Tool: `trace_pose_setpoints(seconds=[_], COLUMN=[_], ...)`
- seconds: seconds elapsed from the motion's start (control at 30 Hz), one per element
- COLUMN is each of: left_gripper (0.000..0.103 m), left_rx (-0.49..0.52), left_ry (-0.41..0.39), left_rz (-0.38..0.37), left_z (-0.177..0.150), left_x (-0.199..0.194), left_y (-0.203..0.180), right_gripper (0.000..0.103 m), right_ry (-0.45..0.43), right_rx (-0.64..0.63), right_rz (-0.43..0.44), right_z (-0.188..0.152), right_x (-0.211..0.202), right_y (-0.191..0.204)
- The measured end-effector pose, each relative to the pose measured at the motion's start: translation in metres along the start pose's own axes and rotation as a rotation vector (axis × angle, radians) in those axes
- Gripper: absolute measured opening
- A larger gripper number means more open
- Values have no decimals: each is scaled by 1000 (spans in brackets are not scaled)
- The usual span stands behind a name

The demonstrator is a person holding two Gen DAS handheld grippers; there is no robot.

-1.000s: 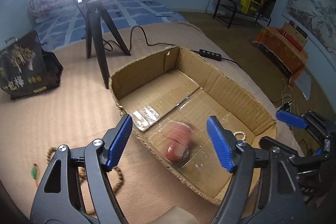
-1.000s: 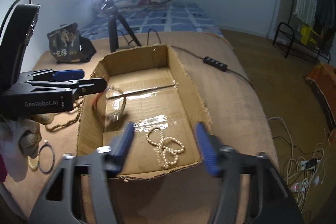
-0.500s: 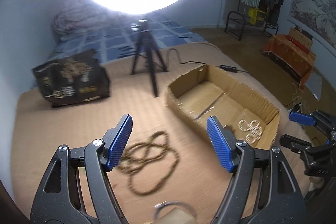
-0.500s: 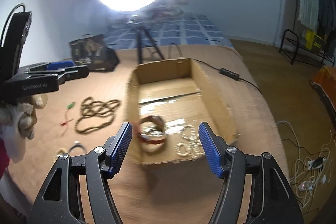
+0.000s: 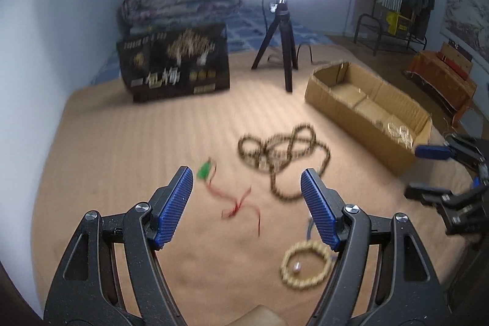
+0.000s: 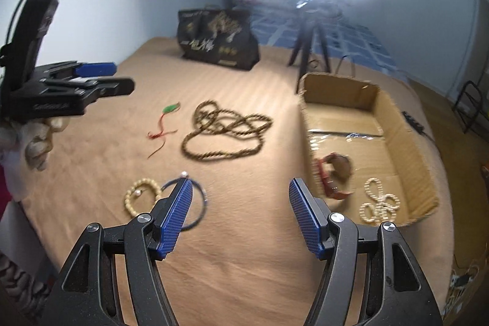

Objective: Organize jewelry
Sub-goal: 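Move both open tools back over the bracelet and blue bangle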

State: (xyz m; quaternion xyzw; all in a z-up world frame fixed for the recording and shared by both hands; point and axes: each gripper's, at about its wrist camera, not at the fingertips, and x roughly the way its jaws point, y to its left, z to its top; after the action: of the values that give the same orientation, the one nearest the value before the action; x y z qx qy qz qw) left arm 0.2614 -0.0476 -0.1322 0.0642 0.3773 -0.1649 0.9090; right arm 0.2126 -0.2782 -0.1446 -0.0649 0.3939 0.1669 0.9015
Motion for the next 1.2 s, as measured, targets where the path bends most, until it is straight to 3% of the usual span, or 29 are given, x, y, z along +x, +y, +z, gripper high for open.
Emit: trace_pose_setpoints(seconds=[0.37, 0.6, 0.8, 1.2], left_gripper=[75, 76, 76, 76], left_rx=[-54, 22, 84, 132], left_ry=[91, 132, 162, 185], left_rz=[-107, -194, -210, -139], left_z=[-68, -86, -94, -100], left_x=[-2, 5, 20, 50], left_y=[3, -29, -49, -57], right_gripper=[65, 65, 65, 65], right_ry=[129, 175, 192, 196], right_rx=[8, 38, -1, -16], right_rz=[40, 78, 99, 109], right_z=[-15, -19, -19, -27], right_x=[55, 68, 76, 71], right_y=[6, 4, 13, 12])
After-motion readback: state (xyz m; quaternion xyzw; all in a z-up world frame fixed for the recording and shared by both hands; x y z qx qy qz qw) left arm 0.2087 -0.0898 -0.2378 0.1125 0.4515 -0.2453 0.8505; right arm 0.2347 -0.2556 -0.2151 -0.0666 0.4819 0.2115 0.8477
